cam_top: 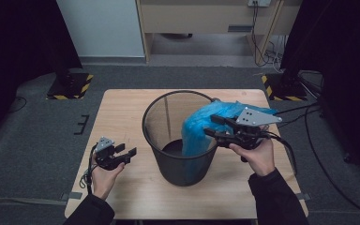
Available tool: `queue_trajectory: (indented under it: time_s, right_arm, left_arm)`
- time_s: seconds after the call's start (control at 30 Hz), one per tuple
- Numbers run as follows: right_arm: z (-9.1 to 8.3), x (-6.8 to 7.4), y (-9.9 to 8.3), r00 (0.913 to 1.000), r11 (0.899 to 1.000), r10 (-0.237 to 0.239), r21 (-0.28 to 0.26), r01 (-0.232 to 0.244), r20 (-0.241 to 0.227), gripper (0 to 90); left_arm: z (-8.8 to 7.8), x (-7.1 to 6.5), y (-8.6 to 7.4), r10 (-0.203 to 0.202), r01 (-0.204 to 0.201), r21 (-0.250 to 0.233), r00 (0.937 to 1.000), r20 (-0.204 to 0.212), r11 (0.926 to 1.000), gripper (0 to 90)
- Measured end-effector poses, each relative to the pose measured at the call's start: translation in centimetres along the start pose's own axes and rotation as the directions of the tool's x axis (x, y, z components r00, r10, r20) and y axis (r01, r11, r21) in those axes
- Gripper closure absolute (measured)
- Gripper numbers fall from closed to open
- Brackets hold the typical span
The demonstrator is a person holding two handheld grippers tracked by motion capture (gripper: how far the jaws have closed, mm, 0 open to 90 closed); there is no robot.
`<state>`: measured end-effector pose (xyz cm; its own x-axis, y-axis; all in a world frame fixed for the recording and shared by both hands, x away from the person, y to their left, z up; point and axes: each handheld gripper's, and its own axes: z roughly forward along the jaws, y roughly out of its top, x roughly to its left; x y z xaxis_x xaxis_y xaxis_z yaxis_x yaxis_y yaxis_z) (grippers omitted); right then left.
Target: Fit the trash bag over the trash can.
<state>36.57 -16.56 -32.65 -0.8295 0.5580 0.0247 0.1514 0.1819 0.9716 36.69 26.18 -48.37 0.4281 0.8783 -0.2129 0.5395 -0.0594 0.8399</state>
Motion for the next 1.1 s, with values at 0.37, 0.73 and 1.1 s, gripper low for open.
queue_trajectory:
  time_s: [0.37, 0.73, 1.1]
  right_arm:
    - [-4.5, -0.2, 2.2, 0.9995, 0.989, 0.032, -0.142, -0.031, 0.004, 36.0]
    - [-4.7, -4.3, -0.4, 0.9585, 0.978, 0.154, -0.174, -0.114, 0.240, 32.6]
    - [-3.6, -4.4, -1.7, 0.9783, 0.977, 0.171, -0.149, -0.154, 0.116, 82.4]
  left_arm:
    - [-0.2, 0.2, 0.0, -0.019, 0.019, -0.014, 0.9998, -0.010, 0.9997, 37.9]
    - [-0.3, 0.3, 0.0, -0.034, 0.034, -0.025, 0.9994, -0.009, 0.9991, 37.9]
    - [-1.1, 0.3, 0.4, -0.053, 0.053, -0.099, 0.9986, 0.000, 0.9937, 42.3]
